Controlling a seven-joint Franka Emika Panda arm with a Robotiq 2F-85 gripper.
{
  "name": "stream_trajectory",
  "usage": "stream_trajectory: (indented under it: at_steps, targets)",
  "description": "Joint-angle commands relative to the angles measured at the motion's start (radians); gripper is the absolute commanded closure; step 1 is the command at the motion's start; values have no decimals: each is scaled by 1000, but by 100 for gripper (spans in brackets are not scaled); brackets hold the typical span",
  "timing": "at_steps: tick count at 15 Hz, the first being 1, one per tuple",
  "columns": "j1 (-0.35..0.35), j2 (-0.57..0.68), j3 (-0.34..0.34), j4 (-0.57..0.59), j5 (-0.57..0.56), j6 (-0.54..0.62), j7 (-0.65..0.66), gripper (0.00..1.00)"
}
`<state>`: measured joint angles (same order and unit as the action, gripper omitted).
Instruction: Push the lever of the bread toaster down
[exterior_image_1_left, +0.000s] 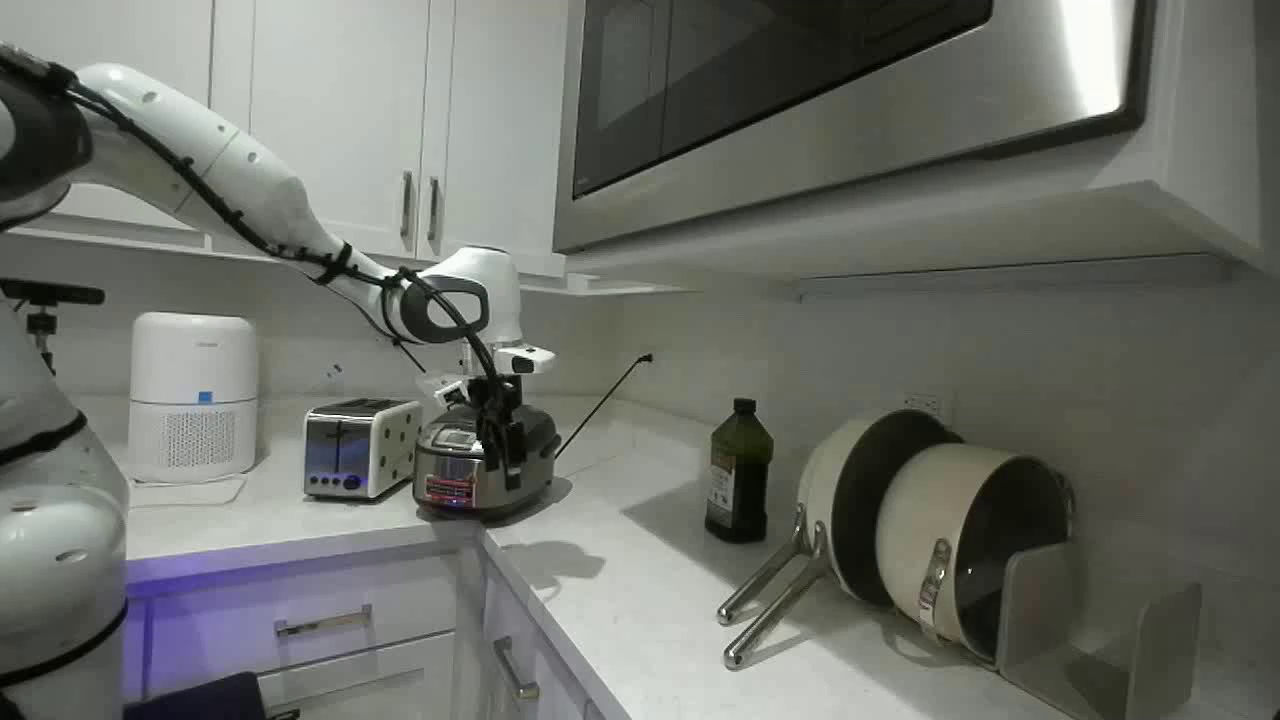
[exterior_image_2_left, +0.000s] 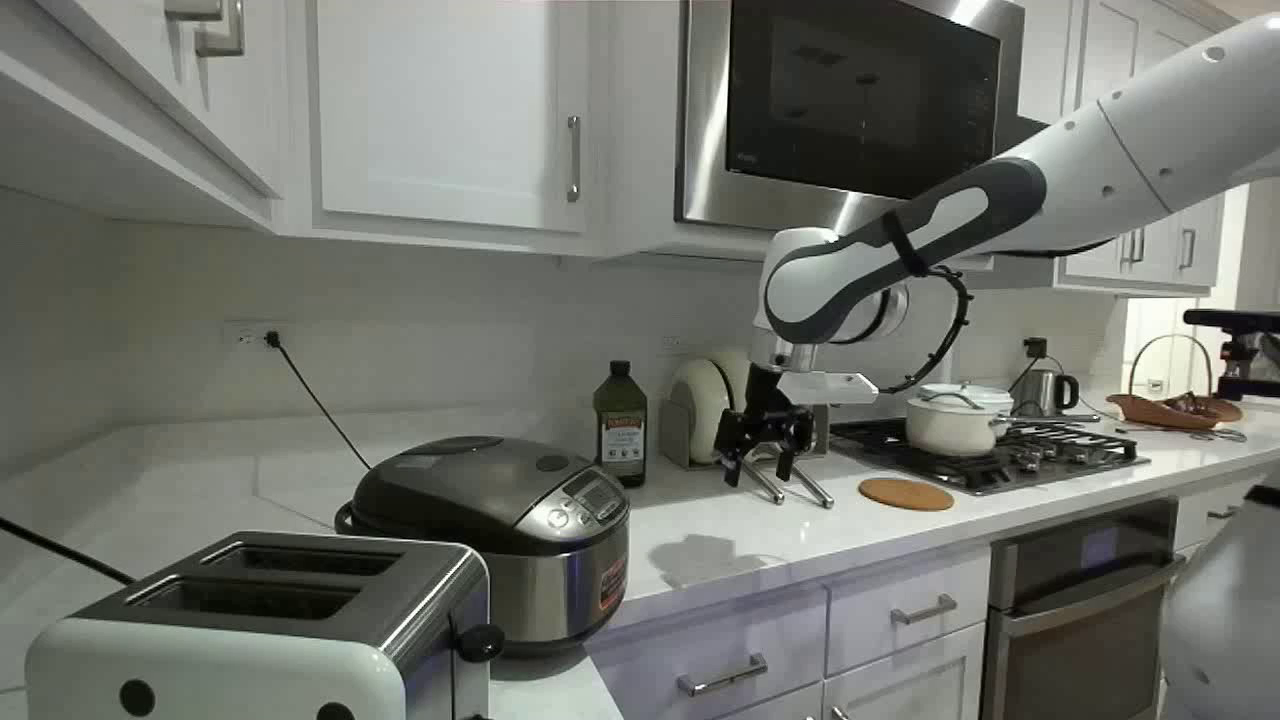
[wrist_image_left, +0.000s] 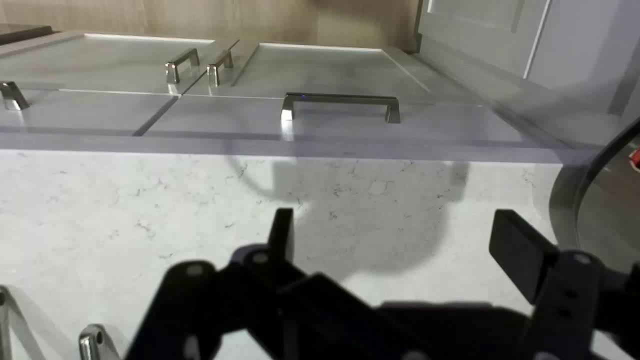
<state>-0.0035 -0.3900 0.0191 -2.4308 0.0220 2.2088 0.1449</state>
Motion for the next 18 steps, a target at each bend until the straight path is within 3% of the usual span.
stream_trajectory:
  at_steps: [1, 7, 13, 18]
  targets:
    - [-4, 0, 3, 2, 2, -3, -2, 0]
    - [24, -29, 26, -27, 5, -13, -12, 0]
    - [171, -166, 105, -89, 29, -43, -122, 0]
    - [287, -275, 117, -73, 63, -148, -229, 0]
